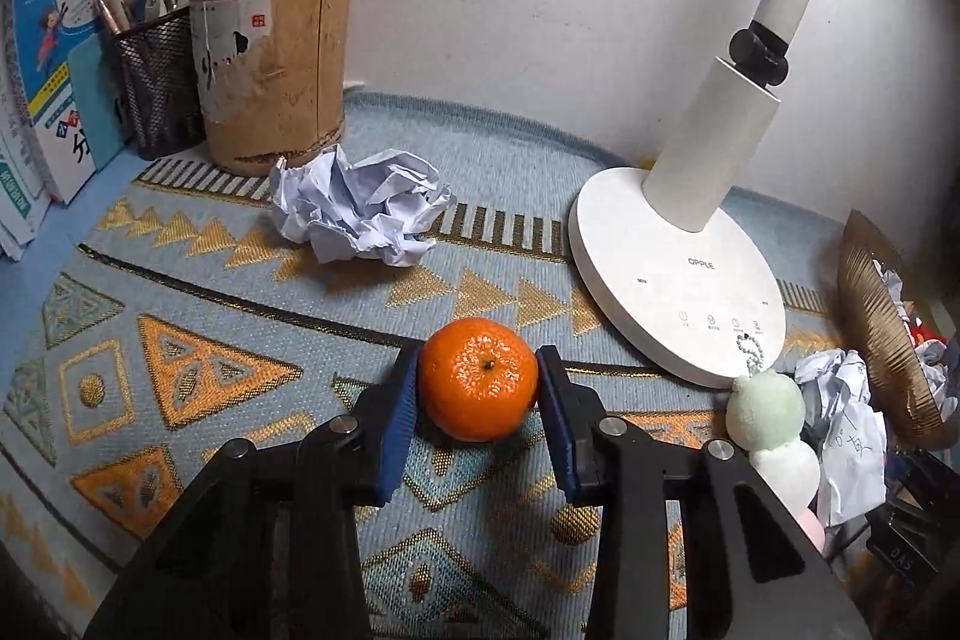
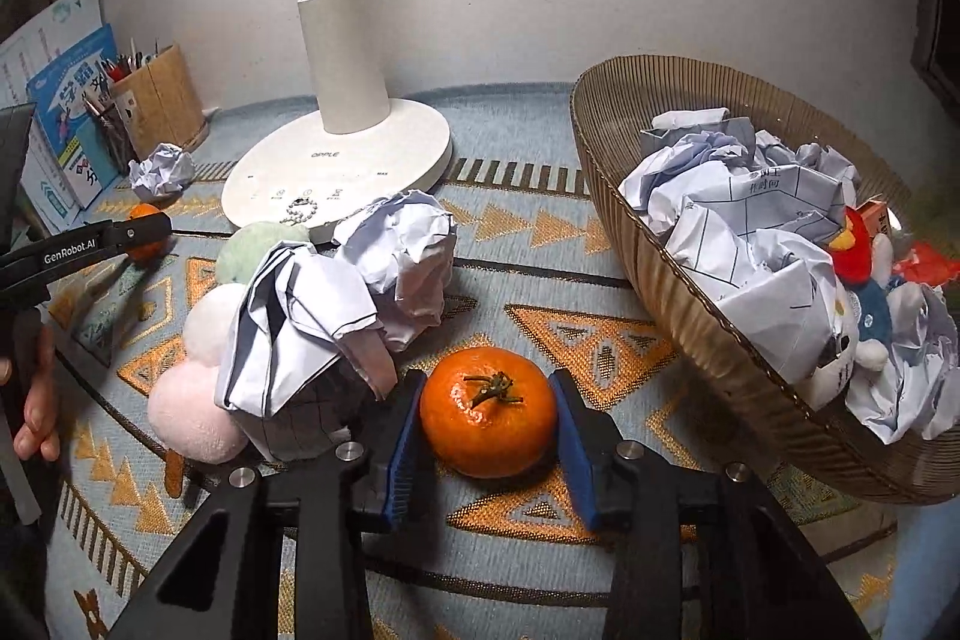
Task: Organize objects
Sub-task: 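Grasp a mandarin orange with each tool, then carry both oranges over the amber bowl and open both tools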
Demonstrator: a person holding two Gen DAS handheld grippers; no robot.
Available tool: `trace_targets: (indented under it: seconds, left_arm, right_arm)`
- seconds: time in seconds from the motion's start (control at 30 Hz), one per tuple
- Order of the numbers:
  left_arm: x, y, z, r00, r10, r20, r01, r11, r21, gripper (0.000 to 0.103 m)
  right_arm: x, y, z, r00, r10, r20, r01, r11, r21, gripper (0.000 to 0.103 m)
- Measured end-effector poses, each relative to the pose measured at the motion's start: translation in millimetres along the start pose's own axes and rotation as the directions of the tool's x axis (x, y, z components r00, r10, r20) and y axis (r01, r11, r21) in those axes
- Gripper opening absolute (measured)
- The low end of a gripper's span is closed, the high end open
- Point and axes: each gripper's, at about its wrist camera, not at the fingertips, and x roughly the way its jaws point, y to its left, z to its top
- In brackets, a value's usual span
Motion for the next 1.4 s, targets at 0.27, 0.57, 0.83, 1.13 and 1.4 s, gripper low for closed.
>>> trace_targets:
  seconds: [0.27,0.57,0.83,1.13,1.4]
  left_arm:
    - [-87,-39,-74,0.991,-0.131,0.008,0.13,0.99,0.06,0.035]
    - [-127,-85,-146,0.984,-0.174,0.029,0.168,0.976,0.138,0.035]
    - [-120,-66,-146,0.987,-0.162,0.015,0.162,0.987,0.02,0.035]
    - [-118,-60,-146,0.991,-0.129,0.019,0.13,0.991,-0.014,0.035]
    - [-118,-59,-146,0.992,-0.127,0.019,0.127,0.992,-0.017,0.035]
  right_arm:
    - [-66,-1,-57,0.997,0.076,-0.023,-0.074,0.996,0.051,0.04]
    - [-95,10,-110,0.994,0.106,0.001,-0.106,0.994,-0.024,0.04]
    - [-84,9,-110,0.989,0.14,-0.054,-0.14,0.99,0.005,0.048]
    - [-96,-7,-112,0.98,0.199,-0.001,-0.198,0.976,0.087,0.088]
    - [-90,13,-113,0.978,0.205,-0.028,-0.205,0.979,-0.003,0.06]
